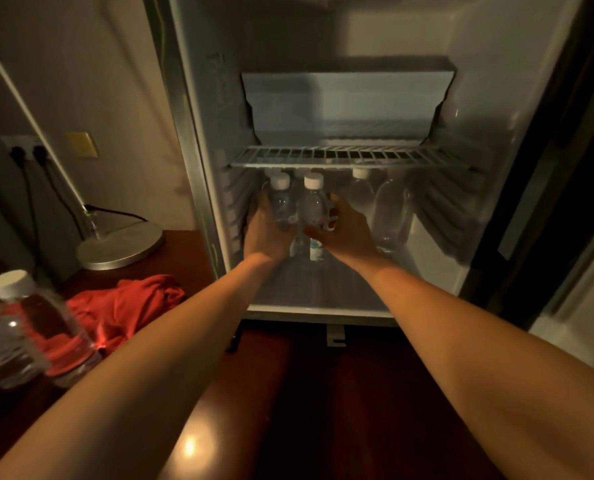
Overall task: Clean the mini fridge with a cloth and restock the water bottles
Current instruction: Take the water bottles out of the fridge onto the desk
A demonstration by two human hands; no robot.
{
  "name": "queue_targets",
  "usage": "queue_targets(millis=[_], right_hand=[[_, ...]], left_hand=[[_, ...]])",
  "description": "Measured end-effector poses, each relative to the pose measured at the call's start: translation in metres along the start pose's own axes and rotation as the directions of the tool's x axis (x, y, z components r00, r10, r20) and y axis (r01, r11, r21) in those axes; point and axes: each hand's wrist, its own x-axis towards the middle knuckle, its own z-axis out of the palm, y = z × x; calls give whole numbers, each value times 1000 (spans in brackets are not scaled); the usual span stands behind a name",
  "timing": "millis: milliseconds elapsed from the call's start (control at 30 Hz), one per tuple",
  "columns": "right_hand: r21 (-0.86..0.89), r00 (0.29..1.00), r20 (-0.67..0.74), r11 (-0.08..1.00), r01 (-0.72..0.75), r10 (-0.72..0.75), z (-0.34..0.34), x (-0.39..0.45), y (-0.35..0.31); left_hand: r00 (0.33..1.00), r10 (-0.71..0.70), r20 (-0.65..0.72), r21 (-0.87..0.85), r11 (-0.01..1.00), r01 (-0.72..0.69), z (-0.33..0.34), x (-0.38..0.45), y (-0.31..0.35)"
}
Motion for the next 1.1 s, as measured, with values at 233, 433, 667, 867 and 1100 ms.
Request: queue_targets(millis=[233,433,667,867,1100], right_hand=[[34,1000,-2,999,18,-18,3,10,-9],[-32,999,-18,999,38,-39,-11,-5,-12],[-60,1000,-4,998,10,-10,-28,-53,-32],[-95,986,-28,982,164,-167,-34,-98,-68],[-91,959,36,955,284,-282,6,-148,-123]], left_hand=[[999,54,8,41,998,-54,-6,-2,1],[995,88,51,73,993,-92,-23,-24,4],[982,184,50,12,983,-185,-62,-69,15],[977,214,9,88,973,-214,-116,-110,16],[973,213,-92,149,969,-198,-201,-158,-14]])
